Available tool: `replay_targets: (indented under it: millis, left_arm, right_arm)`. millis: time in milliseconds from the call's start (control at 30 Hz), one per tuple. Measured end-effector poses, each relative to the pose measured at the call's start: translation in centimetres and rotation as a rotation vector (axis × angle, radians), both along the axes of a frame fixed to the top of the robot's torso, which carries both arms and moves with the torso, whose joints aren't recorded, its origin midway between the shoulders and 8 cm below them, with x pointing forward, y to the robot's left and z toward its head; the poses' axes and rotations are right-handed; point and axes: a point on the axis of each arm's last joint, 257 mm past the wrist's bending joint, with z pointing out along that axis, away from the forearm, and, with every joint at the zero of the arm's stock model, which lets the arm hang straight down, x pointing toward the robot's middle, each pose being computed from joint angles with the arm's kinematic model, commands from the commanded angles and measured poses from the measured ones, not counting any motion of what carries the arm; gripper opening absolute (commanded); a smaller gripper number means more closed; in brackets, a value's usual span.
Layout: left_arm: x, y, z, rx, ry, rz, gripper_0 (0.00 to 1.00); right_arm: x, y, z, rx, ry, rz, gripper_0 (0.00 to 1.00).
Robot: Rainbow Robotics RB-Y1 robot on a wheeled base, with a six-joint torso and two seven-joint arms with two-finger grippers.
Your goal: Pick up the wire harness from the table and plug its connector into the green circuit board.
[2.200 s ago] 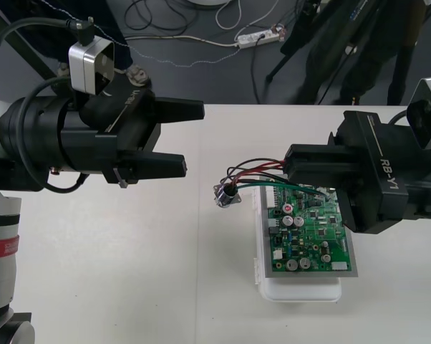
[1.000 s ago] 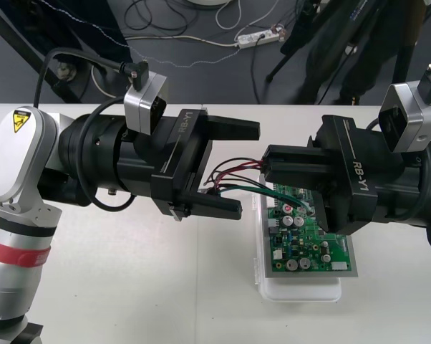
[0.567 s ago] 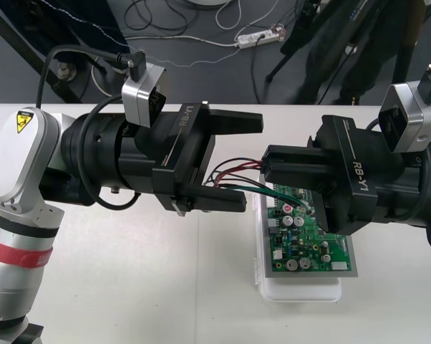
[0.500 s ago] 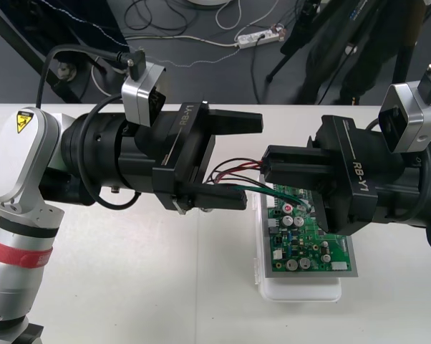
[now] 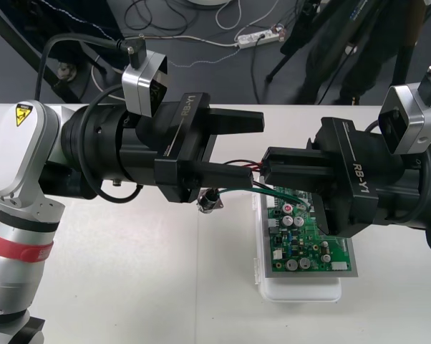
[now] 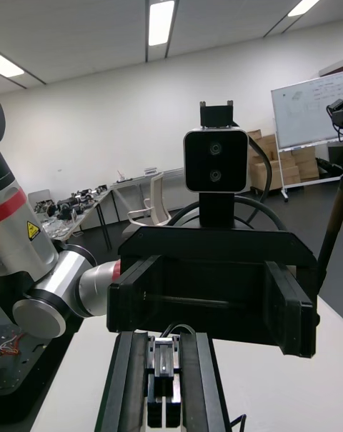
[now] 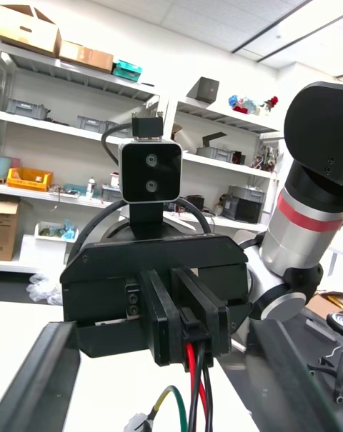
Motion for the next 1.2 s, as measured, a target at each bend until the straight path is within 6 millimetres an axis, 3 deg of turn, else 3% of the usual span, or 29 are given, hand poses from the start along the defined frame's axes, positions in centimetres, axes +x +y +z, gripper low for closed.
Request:
replay_targets:
  millis: [167,600,1100,1200]
  left_arm:
    - [0.0,-0.1,0.2,0.006,-0.010,-0.001,0.53]
    - [0.4,-0.2,-0.9,0.055,-0.002,0.012,0.53]
    - [0.4,0.0,-0.7,0.049,0.003,0.009,0.53]
    - [0.4,0.0,-0.7,0.047,0.004,0.008,0.42]
  right_arm:
    - [-0.1,0.1,-0.1,0.000,0.005,0.003,0.00]
    - [-0.2,0.3,0.3,0.011,-0.032,-0.010,0.00]
    - [-0.2,0.4,0.2,0.002,-0.043,-0.019,0.00]
    - [-0.2,0.4,0.2,0.001,-0.043,-0.020,0.00]
